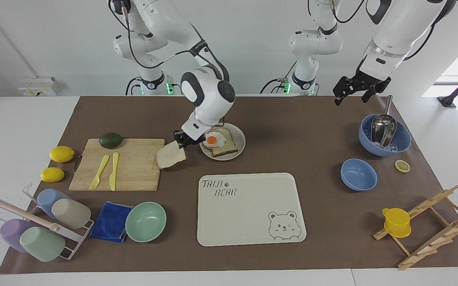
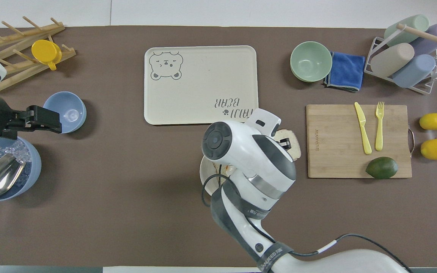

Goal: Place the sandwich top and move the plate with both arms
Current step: 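Carry the bread slice over the plate and lower it onto the egg, then open the right gripper and withdraw it while the left gripper reaches the plate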

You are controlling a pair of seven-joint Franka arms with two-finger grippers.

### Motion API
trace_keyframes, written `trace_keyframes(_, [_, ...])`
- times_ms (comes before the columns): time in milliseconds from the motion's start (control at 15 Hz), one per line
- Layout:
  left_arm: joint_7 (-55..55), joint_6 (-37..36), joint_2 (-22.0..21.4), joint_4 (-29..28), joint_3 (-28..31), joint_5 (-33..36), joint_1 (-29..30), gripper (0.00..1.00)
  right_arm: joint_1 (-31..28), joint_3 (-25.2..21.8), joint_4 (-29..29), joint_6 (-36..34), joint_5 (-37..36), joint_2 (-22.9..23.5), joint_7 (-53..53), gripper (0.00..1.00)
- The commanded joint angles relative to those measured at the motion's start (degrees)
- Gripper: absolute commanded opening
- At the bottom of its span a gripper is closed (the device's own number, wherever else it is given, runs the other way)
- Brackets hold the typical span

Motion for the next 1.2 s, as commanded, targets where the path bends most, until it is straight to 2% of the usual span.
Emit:
trace_keyframes(0, [-0.2, -0.5, 0.0, 0.2, 0.1, -0.6, 0.0, 1.0, 5.1, 0.1, 3.5, -0.6, 2.5, 2.0, 5.4, 0.0])
trace_keyframes(133, [-0.2, -0.5, 0.0, 0.2, 0.1, -0.7, 0.0, 1.0, 7.1, 0.2, 3.1, 2.1, 5.8, 2.7, 8.8, 0.0])
trace_keyframes(400, [-0.2, -0.5, 0.0, 0.2, 0.1, -0.7, 0.0, 1.0, 8.8, 0.7, 1.9, 6.4, 6.7, 2.8, 12.0, 0.0])
trace_keyframes(533, [-0.2, -0.5, -0.1, 0.1, 0.1, -0.7, 0.0, 1.0, 8.8, 0.8, -0.6, 9.0, 6.7, 2.4, 12.1, 0.0])
trace_keyframes(867, [-0.3, -0.5, -0.3, -0.7, 0.1, -0.7, -0.2, 1.0, 8.9, 1.5, -0.9, 10.7, 7.1, 2.4, 12.6, 0.0])
trace_keyframes(1133, [-0.3, -0.5, -0.3, -0.7, 0.1, -0.7, -0.3, 1.0, 8.7, 2.0, -2.9, 15.2, 10.9, 2.3, 15.1, 0.0])
